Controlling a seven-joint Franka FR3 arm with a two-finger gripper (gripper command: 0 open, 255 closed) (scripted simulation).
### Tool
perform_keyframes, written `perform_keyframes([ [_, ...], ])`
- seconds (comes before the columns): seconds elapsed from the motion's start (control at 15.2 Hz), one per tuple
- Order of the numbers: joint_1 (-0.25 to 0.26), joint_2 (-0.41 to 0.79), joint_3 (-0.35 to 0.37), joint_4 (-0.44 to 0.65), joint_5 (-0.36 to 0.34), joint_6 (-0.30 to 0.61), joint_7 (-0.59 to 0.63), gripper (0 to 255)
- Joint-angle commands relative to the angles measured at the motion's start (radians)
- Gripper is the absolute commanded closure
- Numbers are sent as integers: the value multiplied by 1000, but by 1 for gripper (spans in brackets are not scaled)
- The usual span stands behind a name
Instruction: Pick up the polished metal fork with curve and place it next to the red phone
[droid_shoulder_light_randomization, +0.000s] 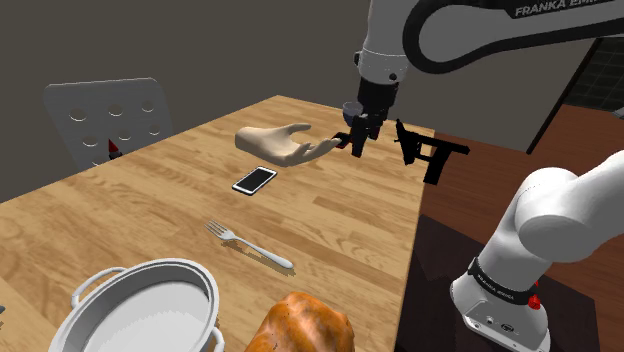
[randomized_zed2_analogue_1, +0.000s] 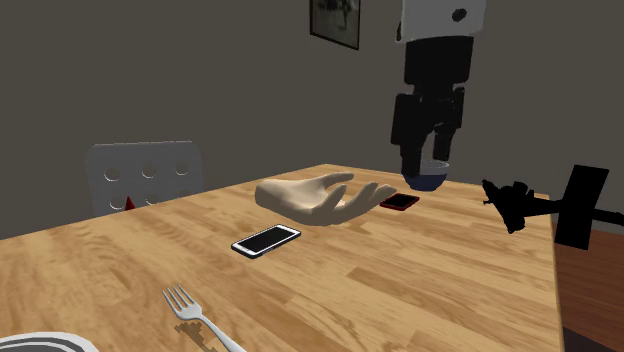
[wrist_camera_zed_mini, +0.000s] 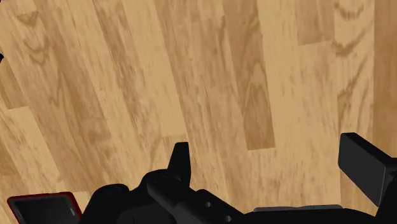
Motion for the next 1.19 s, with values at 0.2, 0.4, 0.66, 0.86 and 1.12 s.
perform_keyframes([
  [0.2,10,137,88,37,26,104,114,0],
  [0.4,10,232,139,77,22,161,184,0],
  [0.66,9,371,204,147,-8,228,286,0],
  [0.86,11,484,246,213,-52,268,369,0],
  [1.12,30,644,284,319,-137,304,487,0],
])
